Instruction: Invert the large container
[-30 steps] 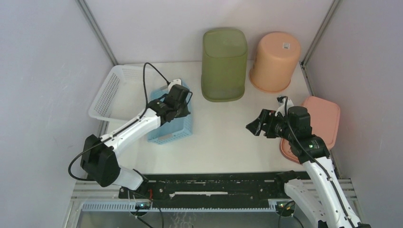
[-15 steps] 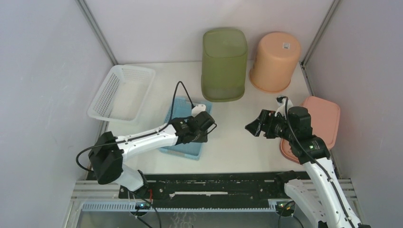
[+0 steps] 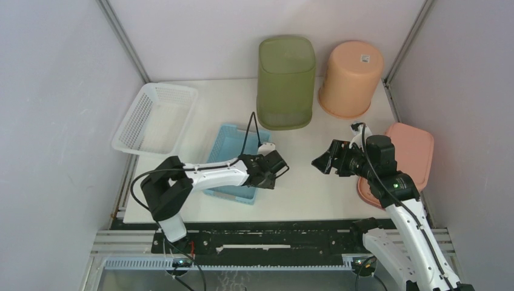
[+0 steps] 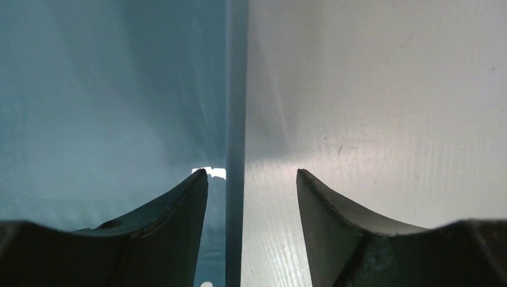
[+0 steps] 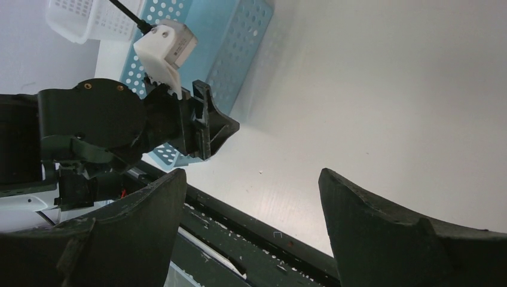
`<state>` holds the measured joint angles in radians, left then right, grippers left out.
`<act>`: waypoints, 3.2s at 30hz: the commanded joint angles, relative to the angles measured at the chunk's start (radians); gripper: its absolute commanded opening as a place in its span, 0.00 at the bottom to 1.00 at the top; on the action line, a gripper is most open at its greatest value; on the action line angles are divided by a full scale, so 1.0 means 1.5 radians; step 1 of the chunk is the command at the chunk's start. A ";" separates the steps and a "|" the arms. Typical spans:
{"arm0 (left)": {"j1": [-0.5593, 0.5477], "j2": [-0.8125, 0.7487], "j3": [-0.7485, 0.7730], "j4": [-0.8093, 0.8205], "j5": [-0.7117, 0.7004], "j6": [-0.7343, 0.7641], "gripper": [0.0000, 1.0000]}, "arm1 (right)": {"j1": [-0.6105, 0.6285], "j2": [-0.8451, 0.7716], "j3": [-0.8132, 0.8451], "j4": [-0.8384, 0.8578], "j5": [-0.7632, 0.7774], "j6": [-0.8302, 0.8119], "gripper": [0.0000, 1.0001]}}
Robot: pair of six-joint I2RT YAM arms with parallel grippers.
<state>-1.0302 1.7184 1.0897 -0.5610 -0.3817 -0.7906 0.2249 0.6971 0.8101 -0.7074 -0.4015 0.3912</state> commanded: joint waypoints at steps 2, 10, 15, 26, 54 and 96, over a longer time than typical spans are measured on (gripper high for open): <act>0.007 0.007 0.039 0.022 -0.013 0.021 0.33 | -0.004 -0.011 0.004 0.015 0.003 -0.013 0.89; 0.009 -0.076 0.045 0.018 0.020 0.040 0.00 | -0.011 -0.014 0.044 -0.014 0.006 -0.020 0.89; 0.012 -0.213 0.046 0.107 0.139 0.042 0.00 | -0.025 -0.016 0.113 -0.062 0.015 -0.034 0.89; 0.031 -0.202 0.010 0.545 0.372 -0.122 0.00 | -0.069 -0.020 0.326 -0.246 0.077 -0.075 0.90; -0.013 0.266 0.109 1.388 0.232 -0.713 0.00 | -0.070 0.001 0.394 -0.297 0.078 -0.094 0.91; 0.066 0.128 -0.358 1.040 0.408 -0.486 0.89 | -0.068 -0.007 0.227 -0.186 -0.025 -0.068 0.92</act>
<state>-0.9516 2.0724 0.5610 1.3712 0.1593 -1.7382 0.1238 0.6777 1.1648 -1.0828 -0.3965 0.2749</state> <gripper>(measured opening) 0.889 0.917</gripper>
